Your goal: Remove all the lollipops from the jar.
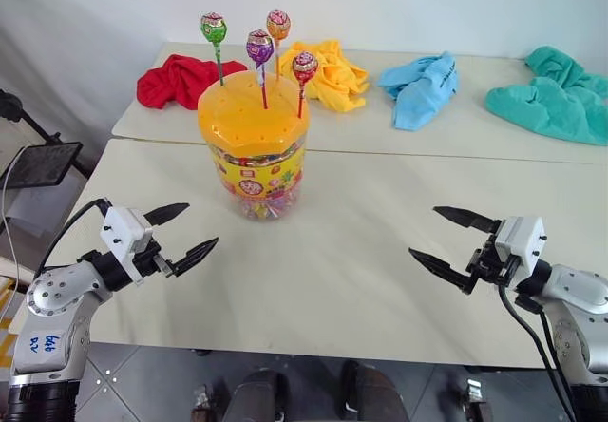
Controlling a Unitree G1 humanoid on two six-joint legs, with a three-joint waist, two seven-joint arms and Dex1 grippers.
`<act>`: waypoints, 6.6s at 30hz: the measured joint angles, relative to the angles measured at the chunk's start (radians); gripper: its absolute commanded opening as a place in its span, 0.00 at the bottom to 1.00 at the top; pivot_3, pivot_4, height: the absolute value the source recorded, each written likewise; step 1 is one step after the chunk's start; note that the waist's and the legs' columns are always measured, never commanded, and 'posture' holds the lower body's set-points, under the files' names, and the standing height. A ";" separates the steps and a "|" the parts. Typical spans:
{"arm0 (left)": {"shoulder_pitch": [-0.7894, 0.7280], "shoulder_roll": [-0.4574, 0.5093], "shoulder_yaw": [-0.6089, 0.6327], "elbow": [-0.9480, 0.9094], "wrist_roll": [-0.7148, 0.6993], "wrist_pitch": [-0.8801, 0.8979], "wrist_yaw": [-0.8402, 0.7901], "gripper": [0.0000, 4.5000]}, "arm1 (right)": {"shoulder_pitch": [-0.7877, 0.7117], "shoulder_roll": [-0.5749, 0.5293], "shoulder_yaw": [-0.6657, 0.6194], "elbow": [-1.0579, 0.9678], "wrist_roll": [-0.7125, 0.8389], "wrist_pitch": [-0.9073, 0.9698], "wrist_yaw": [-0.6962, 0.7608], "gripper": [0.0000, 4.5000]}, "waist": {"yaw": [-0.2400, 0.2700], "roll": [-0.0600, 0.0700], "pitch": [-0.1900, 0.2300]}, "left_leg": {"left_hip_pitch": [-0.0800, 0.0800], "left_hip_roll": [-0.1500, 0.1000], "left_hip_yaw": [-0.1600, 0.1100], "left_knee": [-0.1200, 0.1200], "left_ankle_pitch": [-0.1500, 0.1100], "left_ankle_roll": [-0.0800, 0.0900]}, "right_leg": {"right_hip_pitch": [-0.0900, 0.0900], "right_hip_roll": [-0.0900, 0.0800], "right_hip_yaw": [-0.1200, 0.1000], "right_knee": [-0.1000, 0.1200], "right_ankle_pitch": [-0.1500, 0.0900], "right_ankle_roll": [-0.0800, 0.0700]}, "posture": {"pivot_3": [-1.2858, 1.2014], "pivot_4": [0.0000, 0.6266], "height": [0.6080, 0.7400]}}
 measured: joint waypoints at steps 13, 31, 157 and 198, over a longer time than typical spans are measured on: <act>0.046 -0.041 0.324 0.032 -0.489 0.390 0.116 1.00 | -0.200 0.137 0.009 -0.247 0.325 0.261 -0.168 0.99 | -0.014 0.000 0.000 | 0.000 0.001 -0.001 0.000 0.000 -0.001 | 0.000 0.001 0.000 0.001 0.000 0.000 | 0.52 0.24 1.00; -0.847 -0.008 0.006 0.405 -0.380 0.413 0.009 1.00 | -0.328 0.171 0.009 -0.310 0.378 0.280 -0.295 0.99 | -0.010 -0.005 -0.003 | 0.001 -0.003 0.002 -0.001 0.000 -0.001 | -0.001 0.006 0.001 0.000 0.000 0.001 | 0.52 0.24 1.00; -0.213 0.036 0.380 -0.036 -0.702 0.523 -0.112 0.98 | -0.980 0.311 0.112 0.308 0.146 0.434 -0.158 0.00 | -0.051 -0.011 -0.002 | 0.001 0.015 0.023 0.002 -0.008 -0.009 | -0.022 0.017 0.025 0.019 -0.004 -0.009 | 0.52 0.24 1.00; -0.130 0.018 0.441 -0.075 -0.788 0.463 -0.019 0.98 | -1.094 0.427 0.339 0.390 0.010 0.419 -0.020 0.68 | -0.054 -0.007 -0.001 | 0.007 0.019 0.032 0.001 -0.010 -0.010 | -0.020 0.016 0.024 0.019 -0.004 -0.010 | 0.52 0.24 1.00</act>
